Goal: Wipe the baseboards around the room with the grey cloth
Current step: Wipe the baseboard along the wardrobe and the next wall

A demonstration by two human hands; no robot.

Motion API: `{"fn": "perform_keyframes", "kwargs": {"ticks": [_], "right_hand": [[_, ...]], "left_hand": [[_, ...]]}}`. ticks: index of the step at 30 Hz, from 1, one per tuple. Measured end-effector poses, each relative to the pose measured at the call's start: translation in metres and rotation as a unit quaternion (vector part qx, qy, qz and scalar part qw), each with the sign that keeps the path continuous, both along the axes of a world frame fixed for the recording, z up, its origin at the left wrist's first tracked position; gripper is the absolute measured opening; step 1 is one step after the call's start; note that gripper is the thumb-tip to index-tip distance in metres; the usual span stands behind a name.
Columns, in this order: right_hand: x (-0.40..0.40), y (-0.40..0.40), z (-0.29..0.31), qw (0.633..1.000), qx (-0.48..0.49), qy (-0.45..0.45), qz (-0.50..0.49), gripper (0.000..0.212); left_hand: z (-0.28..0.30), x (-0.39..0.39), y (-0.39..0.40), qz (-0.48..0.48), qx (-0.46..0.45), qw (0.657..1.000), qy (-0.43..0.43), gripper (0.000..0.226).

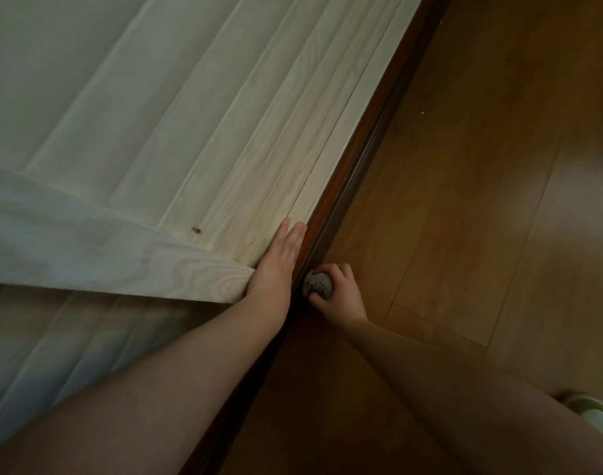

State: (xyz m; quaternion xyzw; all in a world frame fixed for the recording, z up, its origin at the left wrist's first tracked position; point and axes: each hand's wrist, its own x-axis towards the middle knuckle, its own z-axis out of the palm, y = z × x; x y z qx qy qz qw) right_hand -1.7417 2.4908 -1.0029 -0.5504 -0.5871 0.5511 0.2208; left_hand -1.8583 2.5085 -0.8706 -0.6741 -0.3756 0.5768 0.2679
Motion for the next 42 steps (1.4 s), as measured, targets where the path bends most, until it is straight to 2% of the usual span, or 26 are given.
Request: {"fn": "perform_keyframes", "kwargs": {"ticks": [5,11,13,16,19,25,30,34,42], "right_hand": [[0.014,0.051,-0.005,0.996,0.055,-0.055,-0.048,0.042],[0.033,0.12,-0.005,0.994,0.063,-0.09,-0.002,0.04],[0.036,0.139,-0.001,0.993,0.059,-0.091,-0.038,0.038],[0.044,0.17,0.015,0.986,0.034,-0.072,-0.146,0.047],[0.057,0.184,0.028,0.983,0.04,-0.061,-0.167,0.049],[0.066,0.126,0.03,0.99,0.08,-0.026,-0.111,0.044],[0.039,0.045,0.015,0.997,0.062,0.008,-0.043,0.046],[0.014,-0.005,0.006,0.999,0.033,0.034,-0.009,0.047],[0.005,0.019,0.009,0.998,0.046,0.021,0.022,0.044]], "left_hand": [[-0.004,0.002,0.003,0.008,-0.006,1.0,-0.015,0.113],[-0.007,-0.003,0.004,0.002,-0.014,1.0,0.002,0.115],[-0.005,-0.005,0.006,0.0,-0.02,1.0,0.005,0.114],[-0.001,-0.006,0.007,-0.003,-0.019,1.0,-0.001,0.113],[0.002,-0.004,0.006,0.005,-0.024,1.0,-0.006,0.111],[0.009,0.004,0.007,0.015,-0.036,0.999,-0.012,0.093],[0.013,0.002,0.008,0.023,-0.023,0.999,-0.033,0.083],[0.014,-0.001,0.006,0.028,-0.01,0.998,-0.046,0.084],[0.017,0.0,0.003,0.024,-0.015,0.999,-0.037,0.085]]}}
